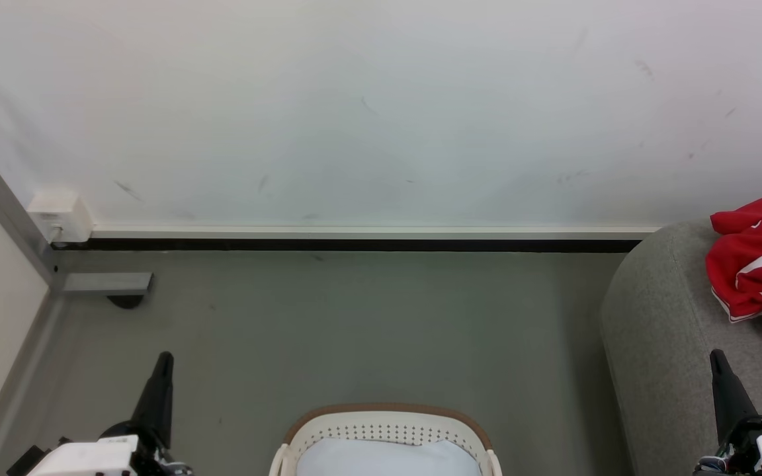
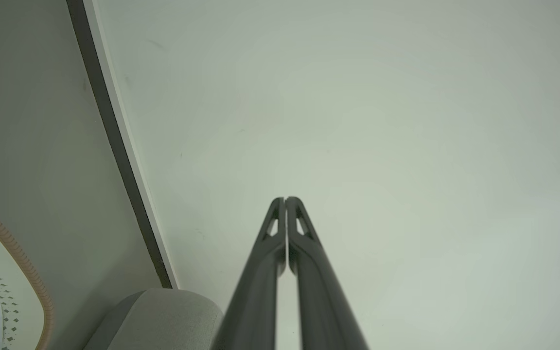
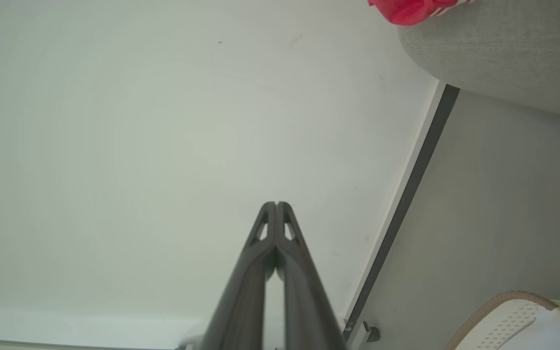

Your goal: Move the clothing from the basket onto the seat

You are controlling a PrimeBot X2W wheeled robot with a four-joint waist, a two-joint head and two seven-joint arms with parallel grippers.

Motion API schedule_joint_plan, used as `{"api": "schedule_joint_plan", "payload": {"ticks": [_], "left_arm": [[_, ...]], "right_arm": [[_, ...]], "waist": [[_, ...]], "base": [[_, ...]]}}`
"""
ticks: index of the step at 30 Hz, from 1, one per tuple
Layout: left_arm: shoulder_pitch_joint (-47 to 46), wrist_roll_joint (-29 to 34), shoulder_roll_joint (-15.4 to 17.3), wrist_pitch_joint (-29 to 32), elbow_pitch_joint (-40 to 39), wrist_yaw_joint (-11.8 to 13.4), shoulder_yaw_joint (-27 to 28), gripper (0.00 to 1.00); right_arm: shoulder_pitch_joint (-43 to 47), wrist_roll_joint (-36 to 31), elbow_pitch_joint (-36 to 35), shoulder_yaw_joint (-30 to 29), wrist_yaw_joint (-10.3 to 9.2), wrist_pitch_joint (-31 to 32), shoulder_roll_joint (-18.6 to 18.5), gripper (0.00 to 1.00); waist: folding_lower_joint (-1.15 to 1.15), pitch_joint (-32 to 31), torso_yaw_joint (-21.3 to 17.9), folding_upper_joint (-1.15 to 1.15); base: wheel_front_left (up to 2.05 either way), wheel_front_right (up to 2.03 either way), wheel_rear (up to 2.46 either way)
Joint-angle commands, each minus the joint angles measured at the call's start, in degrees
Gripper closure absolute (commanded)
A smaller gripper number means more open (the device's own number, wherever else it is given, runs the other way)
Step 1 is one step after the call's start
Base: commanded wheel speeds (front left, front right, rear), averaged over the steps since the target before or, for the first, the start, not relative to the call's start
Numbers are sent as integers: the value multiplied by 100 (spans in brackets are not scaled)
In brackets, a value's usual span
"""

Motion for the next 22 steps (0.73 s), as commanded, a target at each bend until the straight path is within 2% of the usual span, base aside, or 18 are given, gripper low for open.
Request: {"api": "schedule_joint_plan", "payload": {"ticks": [1,22], "left_arm": [[-35,-72,44,29,-14,-26,8,100],[-35,-72,44,28,-14,-26,8,100]], "right_arm": [[-72,-30,4,-24,-10,9,11,100],[-73,-37,5,-32,-10,15,18,100]], "waist": [[0,0,0,0],[0,0,0,0]], "base": [[0,0,0],[0,0,0]]}}
